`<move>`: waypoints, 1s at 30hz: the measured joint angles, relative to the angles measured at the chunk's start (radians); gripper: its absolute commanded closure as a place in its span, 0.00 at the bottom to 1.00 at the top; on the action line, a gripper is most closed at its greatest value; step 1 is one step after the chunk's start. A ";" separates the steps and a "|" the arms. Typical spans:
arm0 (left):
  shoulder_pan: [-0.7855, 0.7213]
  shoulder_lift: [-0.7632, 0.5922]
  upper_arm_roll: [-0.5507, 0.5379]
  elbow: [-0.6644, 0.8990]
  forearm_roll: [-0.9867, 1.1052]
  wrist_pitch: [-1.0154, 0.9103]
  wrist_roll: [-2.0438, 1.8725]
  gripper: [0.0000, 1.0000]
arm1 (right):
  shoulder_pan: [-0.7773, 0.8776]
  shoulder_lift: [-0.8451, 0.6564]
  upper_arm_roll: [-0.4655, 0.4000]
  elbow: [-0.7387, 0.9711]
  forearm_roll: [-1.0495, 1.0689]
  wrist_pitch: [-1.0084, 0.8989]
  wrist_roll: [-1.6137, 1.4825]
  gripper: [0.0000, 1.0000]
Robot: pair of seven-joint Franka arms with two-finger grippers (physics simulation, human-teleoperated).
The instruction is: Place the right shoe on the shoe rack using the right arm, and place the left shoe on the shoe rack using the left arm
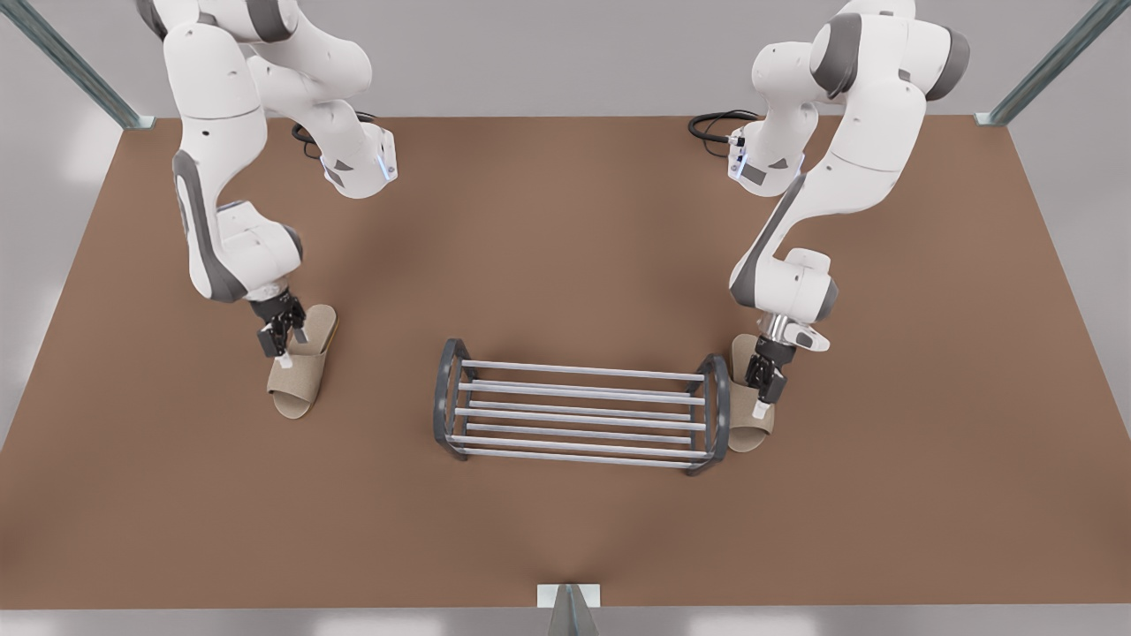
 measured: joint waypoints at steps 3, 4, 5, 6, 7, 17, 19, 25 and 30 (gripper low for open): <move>0.001 0.001 0.000 0.001 0.000 0.000 -0.007 0.30 | -0.033 0.028 0.012 0.030 0.004 -0.015 -0.067 0.00; 0.002 0.001 0.000 0.002 0.000 0.000 -0.009 0.35 | -0.040 0.029 0.020 0.030 0.006 -0.018 -0.088 0.00; 0.001 0.001 0.000 0.002 0.000 -0.001 -0.011 0.35 | -0.042 0.028 0.025 0.026 0.007 -0.021 -0.108 0.00; 0.002 0.001 0.000 0.002 0.000 -0.001 -0.013 0.35 | -0.043 0.029 0.028 0.023 0.012 -0.026 -0.128 0.00; 0.002 0.001 0.000 0.002 0.000 -0.001 -0.015 0.35 | -0.044 0.028 0.029 0.012 0.028 -0.036 -0.148 0.00; 0.002 0.012 0.000 0.004 0.000 -0.015 -0.028 0.45 | -0.094 0.027 0.011 -0.036 0.166 -0.217 -0.368 0.00; 0.002 0.012 0.000 0.004 0.000 -0.016 -0.030 0.45 | -0.106 0.020 0.011 -0.038 0.172 -0.260 -0.401 0.00; 0.024 -0.010 0.000 0.016 0.000 -0.013 -0.041 0.68 | -0.134 0.049 0.011 -0.027 0.185 -0.369 -0.485 0.00; 0.070 -0.133 0.003 0.023 0.000 0.017 -0.068 0.79 | -0.149 0.079 0.011 0.013 0.189 -0.424 -0.537 0.02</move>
